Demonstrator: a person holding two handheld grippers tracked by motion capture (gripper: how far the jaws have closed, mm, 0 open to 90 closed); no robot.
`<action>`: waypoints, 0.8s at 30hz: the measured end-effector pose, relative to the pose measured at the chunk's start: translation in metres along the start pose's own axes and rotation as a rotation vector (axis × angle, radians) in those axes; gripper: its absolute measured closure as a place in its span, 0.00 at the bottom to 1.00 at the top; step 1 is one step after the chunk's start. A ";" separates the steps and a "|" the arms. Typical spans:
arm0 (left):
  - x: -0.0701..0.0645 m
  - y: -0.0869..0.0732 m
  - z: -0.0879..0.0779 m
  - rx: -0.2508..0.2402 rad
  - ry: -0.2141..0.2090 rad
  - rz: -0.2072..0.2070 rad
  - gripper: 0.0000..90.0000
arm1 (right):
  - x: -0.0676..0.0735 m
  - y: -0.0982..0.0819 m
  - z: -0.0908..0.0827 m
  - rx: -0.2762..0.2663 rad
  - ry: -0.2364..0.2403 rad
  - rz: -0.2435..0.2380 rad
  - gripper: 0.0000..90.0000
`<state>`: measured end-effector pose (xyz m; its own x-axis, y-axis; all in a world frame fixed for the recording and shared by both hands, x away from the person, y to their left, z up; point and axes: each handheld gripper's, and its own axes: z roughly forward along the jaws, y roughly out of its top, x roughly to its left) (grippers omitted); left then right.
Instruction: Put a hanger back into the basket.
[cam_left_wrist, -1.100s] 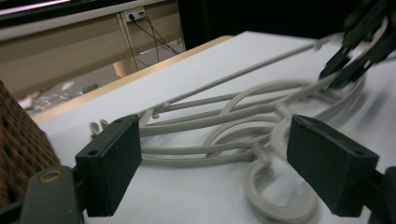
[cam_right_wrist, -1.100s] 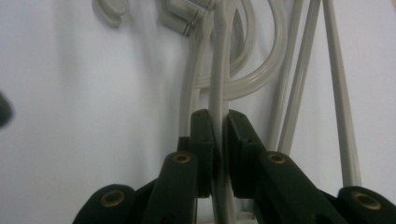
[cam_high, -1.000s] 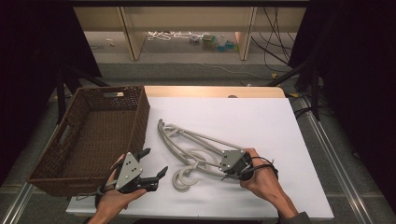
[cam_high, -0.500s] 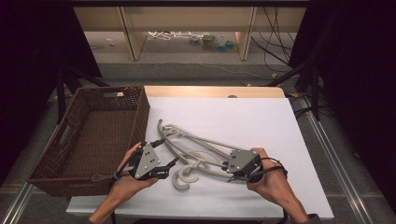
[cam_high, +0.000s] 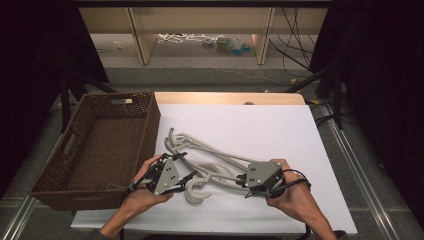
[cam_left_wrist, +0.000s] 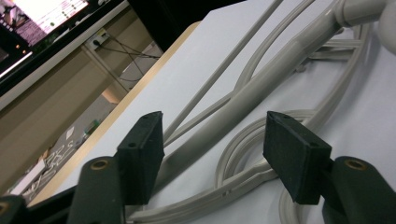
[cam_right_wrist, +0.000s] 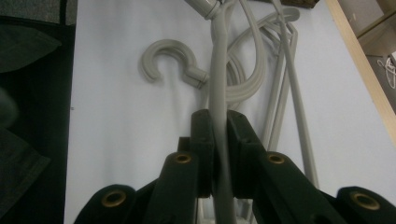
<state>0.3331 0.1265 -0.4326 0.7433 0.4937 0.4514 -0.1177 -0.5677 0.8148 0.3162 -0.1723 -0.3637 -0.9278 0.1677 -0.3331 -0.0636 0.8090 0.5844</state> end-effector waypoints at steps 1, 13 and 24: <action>-0.002 0.000 0.001 -0.002 -0.010 -0.006 0.45 | 0.000 0.000 0.000 -0.001 -0.009 0.002 0.92; -0.003 0.007 -0.002 -0.028 -0.155 0.160 0.72 | 0.004 0.003 -0.002 -0.037 0.065 -0.019 0.92; -0.007 0.019 -0.008 0.019 -0.192 0.297 0.83 | -0.004 -0.006 -0.008 -0.115 0.087 -0.001 0.88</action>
<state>0.3203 0.1175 -0.4178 0.7890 0.1733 0.5895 -0.3363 -0.6812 0.6503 0.3175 -0.1824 -0.3596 -0.9558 0.1135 -0.2713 -0.1017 0.7381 0.6670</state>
